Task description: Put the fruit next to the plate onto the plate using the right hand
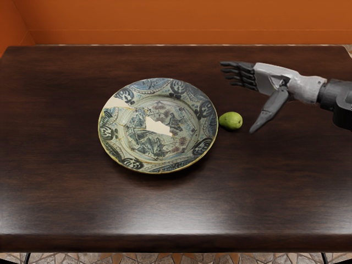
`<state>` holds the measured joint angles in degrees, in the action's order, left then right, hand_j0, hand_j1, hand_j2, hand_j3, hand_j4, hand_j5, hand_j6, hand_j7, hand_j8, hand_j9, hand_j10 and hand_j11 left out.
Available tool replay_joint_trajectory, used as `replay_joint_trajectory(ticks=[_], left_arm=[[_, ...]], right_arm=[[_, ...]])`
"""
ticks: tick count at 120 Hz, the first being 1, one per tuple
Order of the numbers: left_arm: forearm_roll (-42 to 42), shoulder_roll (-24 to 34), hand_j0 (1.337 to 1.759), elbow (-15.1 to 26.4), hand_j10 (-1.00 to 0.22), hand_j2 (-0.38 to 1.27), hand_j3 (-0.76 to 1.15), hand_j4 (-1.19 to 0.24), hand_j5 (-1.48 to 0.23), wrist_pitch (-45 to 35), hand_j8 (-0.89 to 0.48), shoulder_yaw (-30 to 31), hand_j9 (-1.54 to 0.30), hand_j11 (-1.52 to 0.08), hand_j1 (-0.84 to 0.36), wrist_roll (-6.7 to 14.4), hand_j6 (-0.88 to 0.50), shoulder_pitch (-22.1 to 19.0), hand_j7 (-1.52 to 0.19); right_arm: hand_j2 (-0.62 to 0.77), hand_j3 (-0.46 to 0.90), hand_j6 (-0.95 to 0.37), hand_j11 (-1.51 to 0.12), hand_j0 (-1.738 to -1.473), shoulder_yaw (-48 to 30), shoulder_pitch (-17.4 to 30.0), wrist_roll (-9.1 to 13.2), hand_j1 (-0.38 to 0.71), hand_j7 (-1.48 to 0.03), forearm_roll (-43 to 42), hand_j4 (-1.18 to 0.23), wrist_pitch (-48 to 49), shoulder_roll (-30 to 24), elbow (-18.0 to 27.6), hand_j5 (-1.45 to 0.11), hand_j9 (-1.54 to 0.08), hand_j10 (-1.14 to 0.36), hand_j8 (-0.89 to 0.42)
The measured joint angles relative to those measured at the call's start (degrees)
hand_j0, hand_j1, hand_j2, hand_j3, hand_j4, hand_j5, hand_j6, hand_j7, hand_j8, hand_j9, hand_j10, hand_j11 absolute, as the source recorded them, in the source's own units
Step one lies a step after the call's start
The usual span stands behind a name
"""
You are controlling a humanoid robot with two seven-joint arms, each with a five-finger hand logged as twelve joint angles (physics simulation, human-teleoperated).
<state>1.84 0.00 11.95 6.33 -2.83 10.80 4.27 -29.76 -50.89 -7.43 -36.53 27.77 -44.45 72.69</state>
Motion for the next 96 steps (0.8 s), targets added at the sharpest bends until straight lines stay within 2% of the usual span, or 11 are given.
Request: replay_joint_trajectory(ticks=[27,42,49,67,96], left_arm=[[0.0,0.0,1.658,0.0,0.0,0.0,0.0,0.0,0.0,0.0,0.0,0.0,0.0,0.0,0.35,0.0,0.0,0.0,0.0],[0.0,0.0,1.658,0.0,0.0,0.0,0.0,0.0,0.0,0.0,0.0,0.0,0.0,0.0,0.35,0.0,0.0,0.0,0.0],[0.0,0.0,1.658,0.0,0.0,0.0,0.0,0.0,0.0,0.0,0.0,0.0,0.0,0.0,0.35,0.0,0.0,0.0,0.0],[0.0,0.0,1.658,0.0,0.0,0.0,0.0,0.0,0.0,0.0,0.0,0.0,0.0,0.0,0.35,0.0,0.0,0.0,0.0],[0.0,0.0,1.658,0.0,0.0,0.0,0.0,0.0,0.0,0.0,0.0,0.0,0.0,0.0,0.35,0.0,0.0,0.0,0.0]], right_arm=[[0.0,0.0,-0.03,-0.04,-1.658,0.1,3.7,-1.3,-0.31,-0.04,-1.3,-0.03,-10.4,4.0,-4.2,-0.04,-0.04,-0.03,-0.03],[-0.02,0.0,-0.09,-0.12,-1.658,0.2,5.9,-2.2,-0.24,-0.12,-4.8,-0.09,-13.6,6.0,-6.2,-0.12,-0.12,-0.09,-0.09],[-0.02,0.0,-0.12,-0.16,-1.658,0.2,6.7,-2.6,-0.21,-0.16,-6.6,-0.12,-14.5,6.9,-6.6,-0.16,-0.16,-0.12,-0.12],[-0.03,0.0,-0.19,-0.24,-1.658,1.4,8.6,-5.3,-0.13,-0.24,-9.3,-0.19,-18.0,8.6,-6.8,-0.24,-0.24,-0.19,-0.19],[-0.05,0.0,-0.26,-0.33,-1.658,2.7,9.2,-6.2,-0.05,-0.33,-12.3,-0.25,-22.3,11.2,-6.9,-0.33,-0.33,-0.25,-0.25]])
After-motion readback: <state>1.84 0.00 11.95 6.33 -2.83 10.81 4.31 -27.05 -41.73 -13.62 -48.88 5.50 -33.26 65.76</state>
